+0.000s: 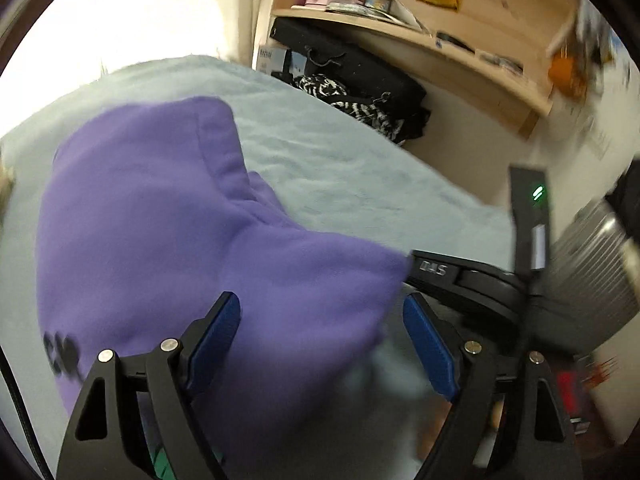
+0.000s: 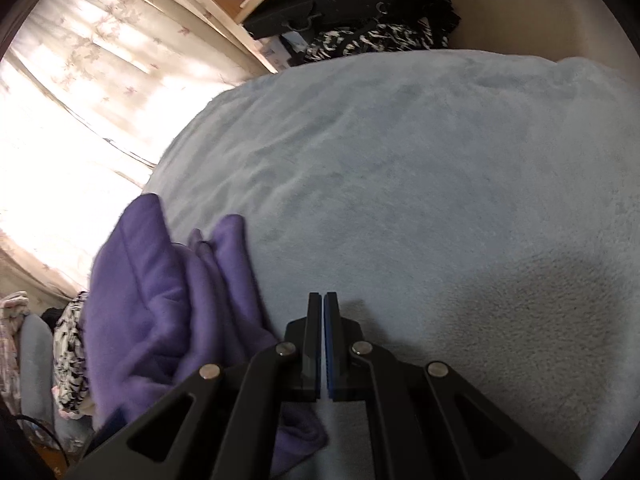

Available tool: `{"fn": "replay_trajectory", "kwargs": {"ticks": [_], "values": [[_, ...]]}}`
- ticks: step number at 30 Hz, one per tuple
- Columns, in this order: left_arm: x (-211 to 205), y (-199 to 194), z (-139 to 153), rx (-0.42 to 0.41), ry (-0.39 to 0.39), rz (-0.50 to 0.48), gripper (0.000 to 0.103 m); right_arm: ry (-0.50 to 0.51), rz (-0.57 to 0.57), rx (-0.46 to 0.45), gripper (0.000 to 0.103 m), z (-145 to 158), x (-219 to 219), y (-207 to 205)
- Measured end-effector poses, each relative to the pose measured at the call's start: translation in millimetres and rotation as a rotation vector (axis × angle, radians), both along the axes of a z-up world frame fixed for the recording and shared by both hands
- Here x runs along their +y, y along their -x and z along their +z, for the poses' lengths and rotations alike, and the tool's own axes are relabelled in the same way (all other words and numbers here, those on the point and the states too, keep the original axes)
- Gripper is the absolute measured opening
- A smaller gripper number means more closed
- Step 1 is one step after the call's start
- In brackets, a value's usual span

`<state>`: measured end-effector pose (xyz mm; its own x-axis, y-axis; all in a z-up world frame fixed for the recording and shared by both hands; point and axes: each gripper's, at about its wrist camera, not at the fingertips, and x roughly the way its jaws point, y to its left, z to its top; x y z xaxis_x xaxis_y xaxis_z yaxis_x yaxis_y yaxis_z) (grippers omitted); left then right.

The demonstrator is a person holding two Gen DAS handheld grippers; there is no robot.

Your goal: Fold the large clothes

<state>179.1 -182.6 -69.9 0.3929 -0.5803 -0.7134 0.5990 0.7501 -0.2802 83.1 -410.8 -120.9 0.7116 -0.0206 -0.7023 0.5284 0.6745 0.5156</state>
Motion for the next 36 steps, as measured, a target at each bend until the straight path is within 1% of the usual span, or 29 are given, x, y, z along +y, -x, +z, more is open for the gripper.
{"fn": "replay_trajectory", "kwargs": {"ticks": [2, 4, 5, 6, 7, 8, 9, 11, 12, 14, 15, 16, 17, 19, 20, 21, 22, 23, 26, 30, 36], "values": [[19.1, 1.2, 11.4, 0.014, 0.042, 0.030, 0.082, -0.003, 0.008, -0.027, 0.001, 7.0, 2.8, 1.6], [43.7, -0.9, 23.9, -0.001, 0.058, 0.094, 0.082, -0.014, 0.032, -0.058, 0.002, 17.8, 5.5, 0.7], [57.0, -4.2, 29.2, -0.011, 0.056, 0.135, 0.082, -0.020, 0.048, -0.067, 0.007, 22.0, 6.0, -0.9], [66.2, -8.9, 32.6, -0.017, 0.056, 0.162, 0.082, -0.030, 0.078, -0.080, 0.015, 27.6, 7.2, -3.3], [78.8, -15.8, 35.3, -0.021, 0.053, 0.202, 0.082, -0.034, 0.108, -0.088, 0.020, 32.5, 8.4, -6.5], [91.8, -24.4, 37.8, -0.019, 0.050, 0.244, 0.082, -0.032, 0.149, -0.097, 0.028, 38.6, 9.8, -11.4], [104.0, -33.6, 38.7, -0.012, 0.053, 0.277, 0.082, -0.033, 0.191, -0.100, 0.031, 43.2, 10.2, -17.2], [127.6, -57.9, 36.4, 0.005, 0.054, 0.337, 0.081, -0.020, 0.266, -0.083, 0.031, 50.2, 13.0, -30.4], [133.9, -70.5, 32.8, 0.013, 0.041, 0.350, 0.079, -0.029, 0.316, -0.066, 0.031, 53.6, 14.0, -41.4], [138.0, -97.9, 20.6, 0.057, 0.013, 0.353, 0.069, -0.113, 0.408, -0.044, 0.032, 54.4, 12.8, -61.8], [137.2, -111.8, 12.5, 0.090, 0.012, 0.338, 0.068, -0.185, 0.452, -0.027, 0.032, 51.0, 10.6, -77.0], [134.9, -122.1, 5.1, 0.119, 0.015, 0.332, 0.068, -0.222, 0.467, -0.014, 0.032, 47.4, 9.4, -86.3], [136.6, -132.8, -4.6, 0.163, 0.030, 0.329, 0.068, -0.260, 0.481, 0.010, 0.033, 42.4, 7.7, -99.7], [139.4, -143.4, -16.3, 0.217, 0.088, 0.300, 0.069, -0.252, 0.499, 0.031, 0.036, 35.9, 9.6, -116.4], [140.5, -147.7, -21.3, 0.239, 0.114, 0.294, 0.071, -0.267, 0.519, 0.052, 0.041, 29.0, 11.1, -127.3], [141.6, -151.3, -26.0, 0.261, 0.142, 0.286, 0.075, -0.308, 0.549, 0.055, 0.043, 21.0, 12.8, -136.0], [142.0, -153.9, -30.4, 0.270, 0.151, 0.284, 0.078, -0.351, 0.575, 0.060, 0.043, 13.4, 14.4, -143.3], [141.4, -155.8, -35.2, 0.274, 0.146, 0.283, 0.083, -0.372, 0.590, 0.074, 0.044, 6.7, 15.1, -148.5], [139.2, -164.0, -45.2, 0.287, 0.157, 0.266, 0.087, -0.353, 0.603, 0.126, 0.044, -11.5, 20.6, -162.1], [133.1, -171.1, -52.9, 0.274, 0.142, 0.258, 0.091, -0.416, 0.635, 0.104, 0.044, -25.0, 20.6, -171.1], [127.4, -178.4, -57.8, 0.276, 0.135, 0.264, 0.098, -0.457, 0.699, 0.085, 0.046, -36.0, 22.3, -183.1]]}}
